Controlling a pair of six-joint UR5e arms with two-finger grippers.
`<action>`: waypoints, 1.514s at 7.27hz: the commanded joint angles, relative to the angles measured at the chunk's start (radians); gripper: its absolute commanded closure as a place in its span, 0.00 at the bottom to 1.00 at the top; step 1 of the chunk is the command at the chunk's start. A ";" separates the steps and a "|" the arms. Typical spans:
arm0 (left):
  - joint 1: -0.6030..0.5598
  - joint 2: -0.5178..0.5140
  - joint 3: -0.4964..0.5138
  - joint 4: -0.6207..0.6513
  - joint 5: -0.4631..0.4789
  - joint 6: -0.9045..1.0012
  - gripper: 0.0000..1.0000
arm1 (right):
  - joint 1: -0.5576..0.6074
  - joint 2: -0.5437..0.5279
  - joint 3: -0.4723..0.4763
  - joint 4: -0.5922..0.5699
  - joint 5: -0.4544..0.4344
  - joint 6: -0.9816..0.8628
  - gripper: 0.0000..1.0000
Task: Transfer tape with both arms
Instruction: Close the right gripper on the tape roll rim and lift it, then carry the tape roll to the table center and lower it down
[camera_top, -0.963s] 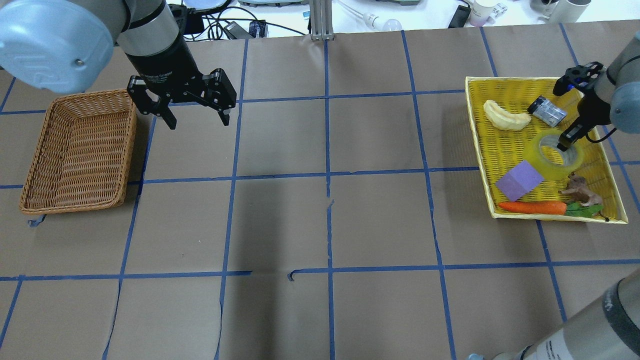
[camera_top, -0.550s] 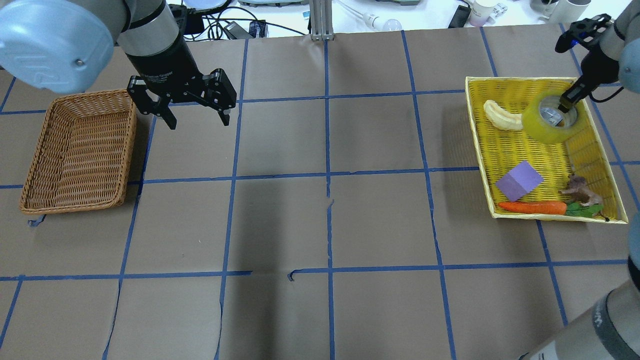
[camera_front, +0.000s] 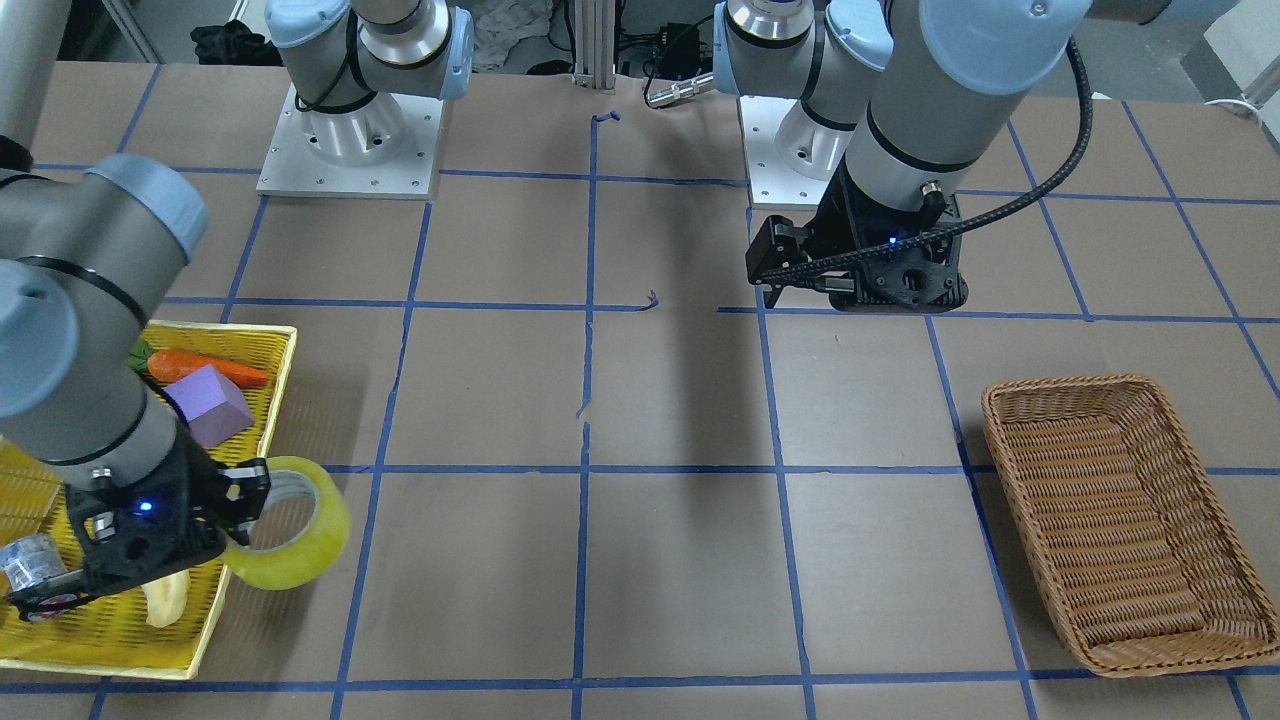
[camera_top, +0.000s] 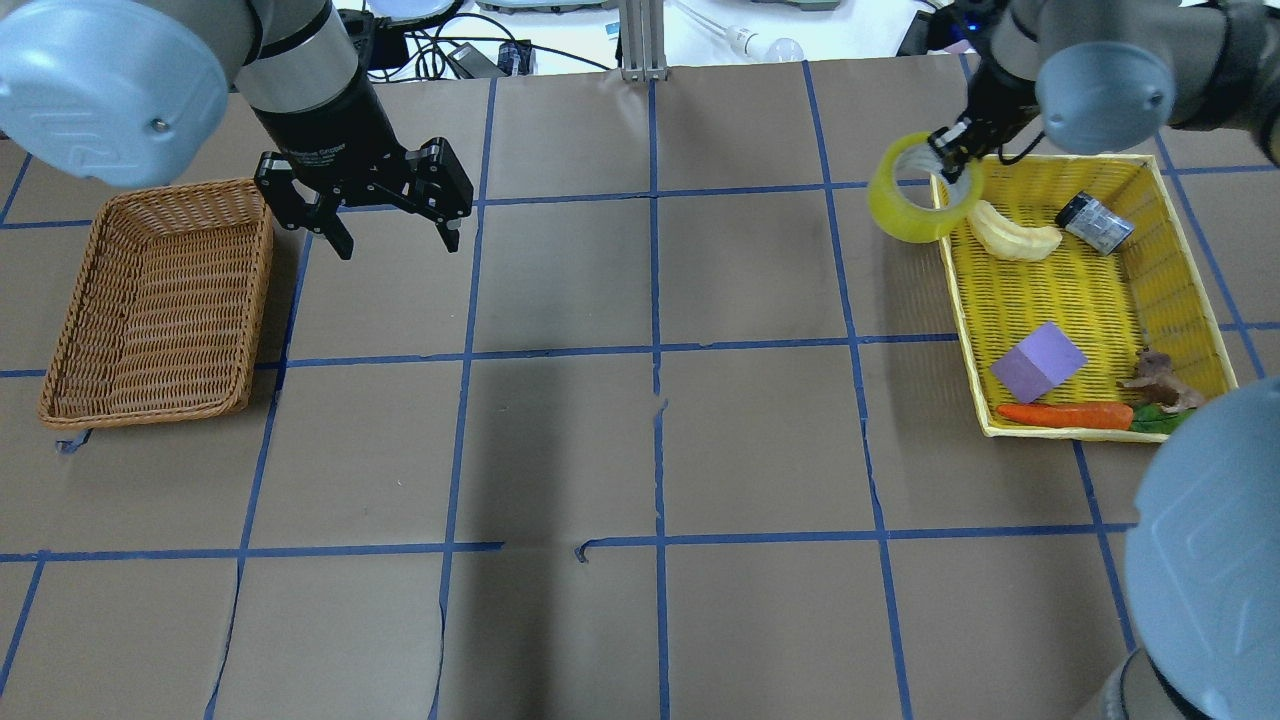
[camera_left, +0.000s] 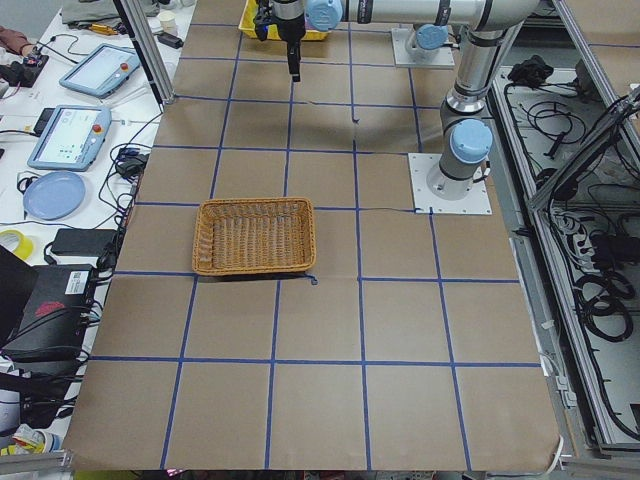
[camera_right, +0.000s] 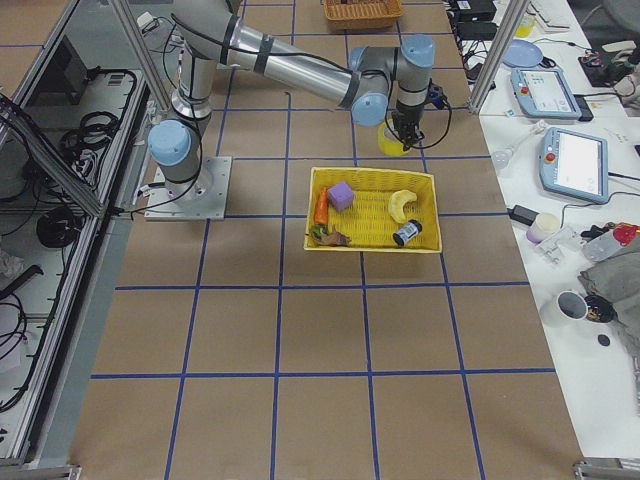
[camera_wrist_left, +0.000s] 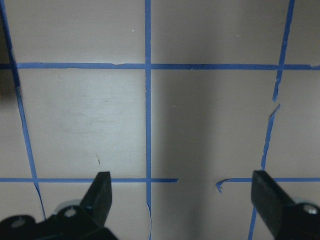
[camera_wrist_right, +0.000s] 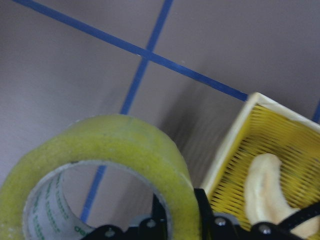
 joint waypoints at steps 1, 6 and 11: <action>0.004 -0.001 -0.001 -0.002 0.000 0.001 0.00 | 0.163 0.100 -0.071 -0.014 0.009 0.319 1.00; 0.041 0.000 -0.014 -0.002 0.002 0.055 0.00 | 0.316 0.293 -0.194 -0.031 0.044 0.626 1.00; 0.041 0.008 -0.040 0.000 -0.001 0.055 0.00 | 0.333 0.305 -0.199 -0.028 0.050 0.671 0.00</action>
